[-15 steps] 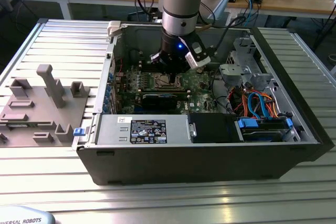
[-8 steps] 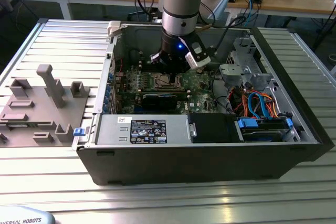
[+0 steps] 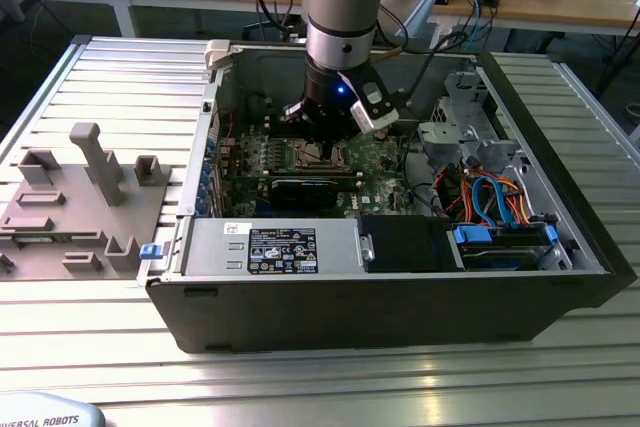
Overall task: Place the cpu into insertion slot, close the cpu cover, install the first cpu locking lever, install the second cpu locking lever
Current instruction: 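Install the second cpu locking lever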
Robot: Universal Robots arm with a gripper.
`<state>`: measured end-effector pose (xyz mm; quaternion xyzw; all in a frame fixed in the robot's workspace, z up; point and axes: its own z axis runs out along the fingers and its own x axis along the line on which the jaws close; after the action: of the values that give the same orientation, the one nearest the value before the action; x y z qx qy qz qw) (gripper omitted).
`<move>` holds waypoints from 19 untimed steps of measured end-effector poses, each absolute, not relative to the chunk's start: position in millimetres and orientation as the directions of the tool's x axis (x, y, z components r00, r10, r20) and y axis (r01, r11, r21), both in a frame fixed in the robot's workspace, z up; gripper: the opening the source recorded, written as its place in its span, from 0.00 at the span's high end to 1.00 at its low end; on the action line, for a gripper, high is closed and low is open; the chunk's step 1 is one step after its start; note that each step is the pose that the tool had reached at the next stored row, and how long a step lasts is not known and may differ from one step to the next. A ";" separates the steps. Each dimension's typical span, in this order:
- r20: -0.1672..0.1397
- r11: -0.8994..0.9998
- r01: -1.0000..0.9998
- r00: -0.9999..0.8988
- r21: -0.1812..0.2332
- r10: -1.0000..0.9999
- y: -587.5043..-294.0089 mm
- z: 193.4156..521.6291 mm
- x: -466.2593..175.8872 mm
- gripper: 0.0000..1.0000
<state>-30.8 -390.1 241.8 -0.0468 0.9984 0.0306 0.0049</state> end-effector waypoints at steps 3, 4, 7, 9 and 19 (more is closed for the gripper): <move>-0.013 0.994 -0.094 -0.996 0.061 -0.093 -390.1 240.9 -31.5 0.89; -0.013 0.994 -0.094 -0.996 0.061 -0.093 -390.1 240.6 -31.8 0.89; -0.013 0.994 -0.094 -0.996 0.062 -0.093 -390.1 239.7 -32.7 0.89; -0.013 0.994 -0.094 -0.996 0.062 -0.093 -390.1 239.2 -33.3 0.89; -0.013 0.994 -0.094 -0.996 0.062 -0.093 -390.1 236.5 -35.6 0.89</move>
<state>-35.6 -390.1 236.5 -0.0468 0.9984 0.0315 0.0050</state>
